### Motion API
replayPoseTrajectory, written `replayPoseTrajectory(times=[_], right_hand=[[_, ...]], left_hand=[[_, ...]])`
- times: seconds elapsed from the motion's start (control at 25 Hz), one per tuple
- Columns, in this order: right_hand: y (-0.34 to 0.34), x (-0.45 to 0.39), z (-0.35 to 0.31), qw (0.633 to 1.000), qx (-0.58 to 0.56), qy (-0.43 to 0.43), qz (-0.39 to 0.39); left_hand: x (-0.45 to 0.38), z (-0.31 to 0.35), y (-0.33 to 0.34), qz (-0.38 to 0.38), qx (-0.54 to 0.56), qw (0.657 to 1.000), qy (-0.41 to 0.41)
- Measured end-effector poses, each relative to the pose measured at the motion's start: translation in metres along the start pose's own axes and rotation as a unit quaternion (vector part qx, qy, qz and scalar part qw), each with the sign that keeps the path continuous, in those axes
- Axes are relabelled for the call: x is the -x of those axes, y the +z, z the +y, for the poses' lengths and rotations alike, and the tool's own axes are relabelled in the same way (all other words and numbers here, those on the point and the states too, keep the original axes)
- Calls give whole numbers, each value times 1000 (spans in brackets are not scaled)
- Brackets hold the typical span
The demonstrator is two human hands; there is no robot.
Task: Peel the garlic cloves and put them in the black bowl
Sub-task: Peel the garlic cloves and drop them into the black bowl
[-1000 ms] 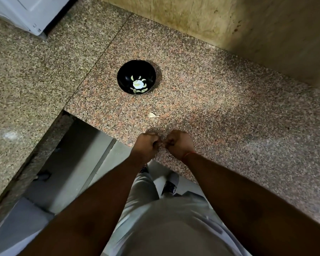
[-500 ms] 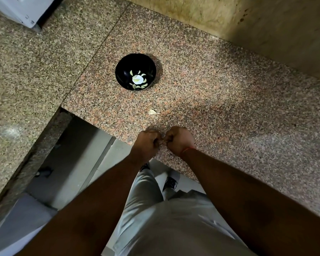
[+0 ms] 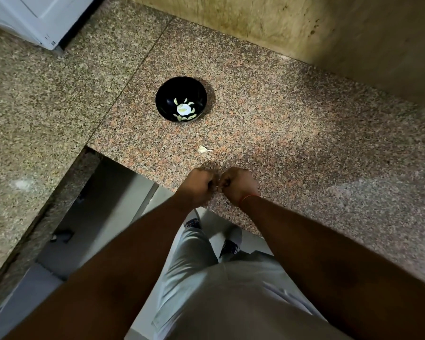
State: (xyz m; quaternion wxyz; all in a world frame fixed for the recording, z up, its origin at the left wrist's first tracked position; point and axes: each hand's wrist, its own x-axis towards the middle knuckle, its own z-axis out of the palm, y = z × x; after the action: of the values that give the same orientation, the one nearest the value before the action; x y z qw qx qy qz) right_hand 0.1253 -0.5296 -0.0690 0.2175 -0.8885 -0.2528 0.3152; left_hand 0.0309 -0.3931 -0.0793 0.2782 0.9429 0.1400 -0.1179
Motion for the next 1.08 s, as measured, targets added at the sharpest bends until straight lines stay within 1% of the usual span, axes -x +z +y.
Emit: replayPoseTrajectory(times=[0.08, 0.12, 0.32, 0.44, 0.56, 0.64, 0.68, 0.76, 0.84, 0.92, 1.04, 1.08], right_hand=[[0, -3, -1, 1000, 10, 1, -7], [1, -4, -2, 1000, 11, 1, -10], [1, -9, 0, 1000, -6, 14, -6], [1, -8, -2, 1000, -9, 13, 2], [3, -9, 0, 1000, -7, 9, 4], [3, -10, 0, 1000, -14, 13, 5], [4, -10, 0, 1000, -23, 14, 5], [2, -9, 1, 999, -42, 8, -2], [-1, -9, 4, 999, -48, -6, -19], [-3, -7, 7, 997, -59, -23, -41], [-10, -7, 8, 987, -145, -14, -67], [-13, -6, 9, 980, -184, 0, -71]], left_hand=[[-16, -4, -9, -59, -22, 998, 5], [-20, -7, -10, -71, -21, 997, 6], [-17, -15, -4, -43, 43, 998, -15], [-26, -15, -13, -56, 57, 997, -8], [-34, -9, -24, -80, 40, 996, -12], [-31, -5, -26, -72, 24, 997, -19], [-25, -5, -24, -58, 34, 997, -31], [-7, -4, -17, -8, 107, 992, -60], [11, -2, -6, 29, 229, 967, -106], [22, 3, -1, 41, 332, 928, -167], [25, 14, -9, 52, 458, 859, -223], [24, 19, -13, 52, 483, 843, -230]])
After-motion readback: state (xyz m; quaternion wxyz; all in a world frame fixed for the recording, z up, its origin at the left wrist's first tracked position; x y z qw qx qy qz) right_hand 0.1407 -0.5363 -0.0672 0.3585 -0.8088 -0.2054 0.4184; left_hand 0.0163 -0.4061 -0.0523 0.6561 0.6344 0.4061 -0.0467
